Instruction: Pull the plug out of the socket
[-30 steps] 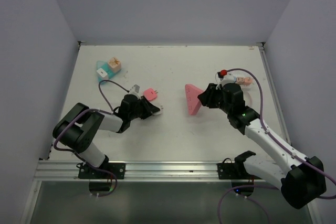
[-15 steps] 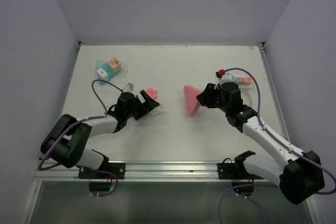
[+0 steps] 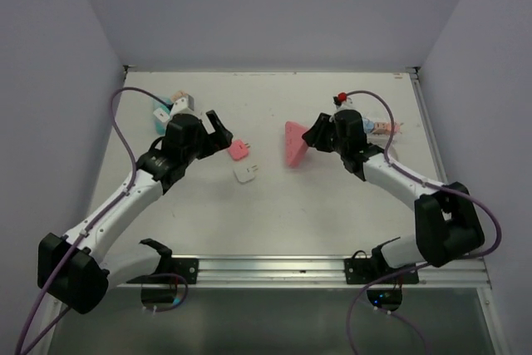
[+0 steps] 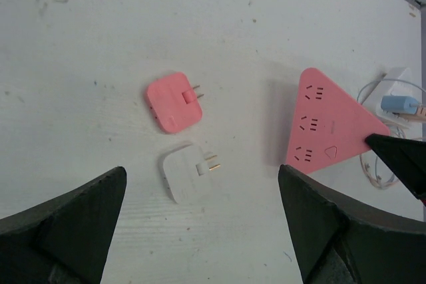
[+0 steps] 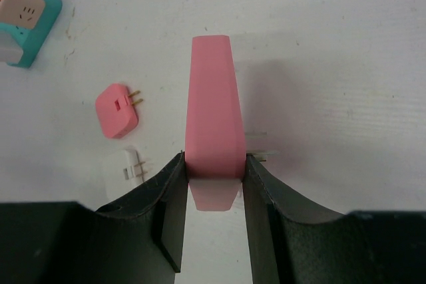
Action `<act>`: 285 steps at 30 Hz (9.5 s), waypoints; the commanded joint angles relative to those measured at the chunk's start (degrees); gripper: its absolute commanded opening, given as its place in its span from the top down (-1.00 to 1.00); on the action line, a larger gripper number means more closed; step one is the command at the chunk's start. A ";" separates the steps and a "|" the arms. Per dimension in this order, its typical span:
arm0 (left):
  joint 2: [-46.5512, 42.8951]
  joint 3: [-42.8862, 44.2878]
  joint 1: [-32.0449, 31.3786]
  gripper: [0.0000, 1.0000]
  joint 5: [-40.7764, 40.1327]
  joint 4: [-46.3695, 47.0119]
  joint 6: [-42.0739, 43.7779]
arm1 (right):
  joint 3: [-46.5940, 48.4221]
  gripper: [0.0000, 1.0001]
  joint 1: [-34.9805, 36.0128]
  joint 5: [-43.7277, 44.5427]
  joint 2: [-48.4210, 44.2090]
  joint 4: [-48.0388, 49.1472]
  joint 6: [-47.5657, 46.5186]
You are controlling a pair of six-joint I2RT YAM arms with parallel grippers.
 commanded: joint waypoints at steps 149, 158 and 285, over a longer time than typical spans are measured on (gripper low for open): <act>-12.72 -0.22 4.69 -1.00 -15.02 -5.76 25.04 | 0.11 0.30 -3.80 -7.05 -11.99 -22.46 7.15; -12.54 -0.22 4.69 -1.00 -14.93 -5.85 24.95 | -15.61 -0.09 -16.09 -6.84 -21.41 -11.93 10.67; 26.31 1.54 -28.63 1.00 6.25 35.72 -50.37 | -26.01 1.00 -1.51 24.35 -32.49 9.27 -4.45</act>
